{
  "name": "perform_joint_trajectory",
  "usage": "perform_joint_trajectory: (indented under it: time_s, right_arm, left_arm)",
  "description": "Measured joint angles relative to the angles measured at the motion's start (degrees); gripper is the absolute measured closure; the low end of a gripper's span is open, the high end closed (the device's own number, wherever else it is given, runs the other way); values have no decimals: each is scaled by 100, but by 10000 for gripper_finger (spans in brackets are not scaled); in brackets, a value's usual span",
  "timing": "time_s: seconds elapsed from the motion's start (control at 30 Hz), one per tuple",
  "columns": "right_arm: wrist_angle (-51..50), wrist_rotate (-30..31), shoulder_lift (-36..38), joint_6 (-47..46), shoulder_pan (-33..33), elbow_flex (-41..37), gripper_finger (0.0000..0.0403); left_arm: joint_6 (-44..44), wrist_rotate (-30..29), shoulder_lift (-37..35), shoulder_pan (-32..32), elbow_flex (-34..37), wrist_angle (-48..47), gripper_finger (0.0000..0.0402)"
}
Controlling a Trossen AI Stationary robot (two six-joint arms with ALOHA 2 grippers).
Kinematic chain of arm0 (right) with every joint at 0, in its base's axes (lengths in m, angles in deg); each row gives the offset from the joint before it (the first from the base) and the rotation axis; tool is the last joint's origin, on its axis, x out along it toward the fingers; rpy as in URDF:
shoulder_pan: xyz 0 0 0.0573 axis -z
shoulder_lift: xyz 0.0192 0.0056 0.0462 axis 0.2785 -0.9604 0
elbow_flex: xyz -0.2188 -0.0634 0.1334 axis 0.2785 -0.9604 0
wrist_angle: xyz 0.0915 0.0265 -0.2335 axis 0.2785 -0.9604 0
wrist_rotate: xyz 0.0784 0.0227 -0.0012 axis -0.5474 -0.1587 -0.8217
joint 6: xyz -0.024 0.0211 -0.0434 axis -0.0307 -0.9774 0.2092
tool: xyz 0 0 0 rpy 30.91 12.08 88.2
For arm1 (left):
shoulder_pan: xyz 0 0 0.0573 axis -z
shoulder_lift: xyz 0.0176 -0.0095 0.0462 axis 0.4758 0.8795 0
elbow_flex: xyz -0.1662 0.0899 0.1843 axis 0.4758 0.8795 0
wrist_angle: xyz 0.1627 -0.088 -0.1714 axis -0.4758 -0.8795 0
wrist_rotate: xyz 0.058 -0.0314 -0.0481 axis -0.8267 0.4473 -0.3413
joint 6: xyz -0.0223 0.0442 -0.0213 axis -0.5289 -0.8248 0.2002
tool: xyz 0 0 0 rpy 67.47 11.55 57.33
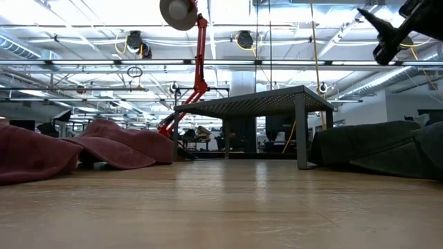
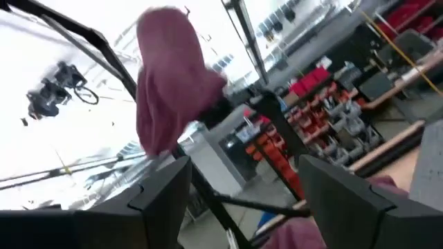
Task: Pick & Place hat
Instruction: Put the red cap on the shelf
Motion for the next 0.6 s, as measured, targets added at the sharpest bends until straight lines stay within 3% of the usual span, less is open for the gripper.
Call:
perform_joint_trajectory:
  time_s: [0.23,0.6]
  right_arm:
    - [-186,147,-1186,-28,-1,908,140]
    - [35,439,-3827,-483,62,2758,140]
  left_arm:
    - [-1111,-148,36,-102,-2,323,394]
    - [-1560,64,15,-412,-2,491,394]
